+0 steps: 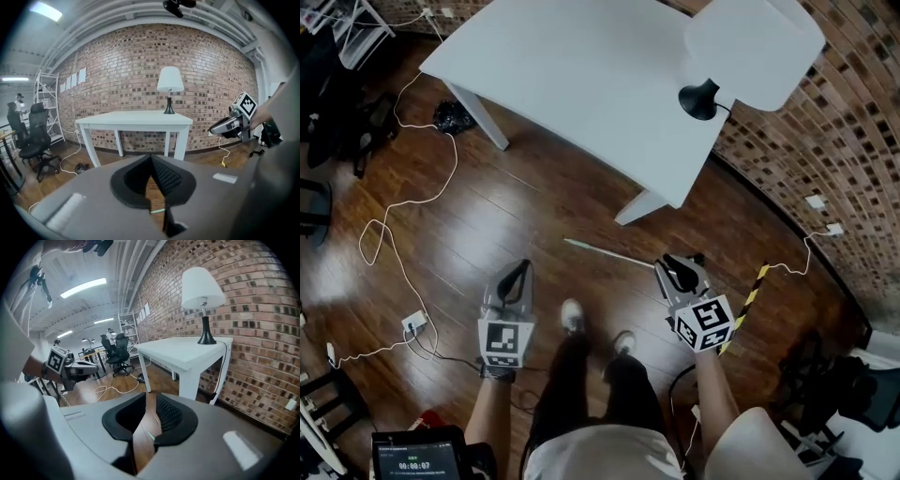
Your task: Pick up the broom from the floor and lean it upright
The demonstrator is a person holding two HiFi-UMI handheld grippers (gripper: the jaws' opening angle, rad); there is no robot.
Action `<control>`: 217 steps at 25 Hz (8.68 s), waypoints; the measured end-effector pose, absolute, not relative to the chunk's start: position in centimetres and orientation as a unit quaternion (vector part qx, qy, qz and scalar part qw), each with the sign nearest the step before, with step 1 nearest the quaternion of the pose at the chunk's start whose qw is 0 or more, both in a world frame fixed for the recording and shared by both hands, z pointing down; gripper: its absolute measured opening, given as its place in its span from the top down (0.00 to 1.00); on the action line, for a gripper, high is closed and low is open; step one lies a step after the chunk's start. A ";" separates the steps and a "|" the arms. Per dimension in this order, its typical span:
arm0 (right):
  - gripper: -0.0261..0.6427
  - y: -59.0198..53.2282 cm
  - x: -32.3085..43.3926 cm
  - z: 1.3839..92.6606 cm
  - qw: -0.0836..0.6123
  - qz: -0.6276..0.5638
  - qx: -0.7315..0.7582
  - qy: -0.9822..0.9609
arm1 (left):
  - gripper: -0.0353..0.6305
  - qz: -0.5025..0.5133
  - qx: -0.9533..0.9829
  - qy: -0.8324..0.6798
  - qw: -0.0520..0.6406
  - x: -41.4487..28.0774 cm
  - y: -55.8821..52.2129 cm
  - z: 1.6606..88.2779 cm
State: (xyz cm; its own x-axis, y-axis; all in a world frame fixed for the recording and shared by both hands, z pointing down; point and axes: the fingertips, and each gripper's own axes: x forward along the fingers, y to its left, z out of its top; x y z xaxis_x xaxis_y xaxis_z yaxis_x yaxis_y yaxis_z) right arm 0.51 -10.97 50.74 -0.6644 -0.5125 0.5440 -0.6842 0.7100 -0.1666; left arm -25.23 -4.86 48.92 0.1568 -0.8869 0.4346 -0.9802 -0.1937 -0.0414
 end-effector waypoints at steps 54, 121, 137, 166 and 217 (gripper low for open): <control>0.75 -9.1 -5.4 122.8 0.567 0.123 0.066 -0.812 | 0.95 0.201 0.662 -0.665 0.283 -27.5 2.0 108.5; 0.82 -8.3 9.4 77.3 0.494 0.033 0.319 -0.808 | 0.95 0.185 0.800 -0.530 0.212 -15.6 -8.9 63.9; 0.82 -15.7 18.5 69.9 0.390 0.083 0.454 -0.797 | 0.95 0.179 0.783 -0.562 0.196 -8.6 -14.1 58.6; 0.82 -38.7 11.5 70.7 0.329 0.082 0.429 -0.837 | 0.95 0.249 0.759 -0.563 0.210 -6.6 -15.8 62.1; 0.73 -41.7 12.6 70.4 0.318 0.050 0.464 -0.825 | 0.95 0.214 0.746 -0.585 0.236 -6.3 -15.5 62.4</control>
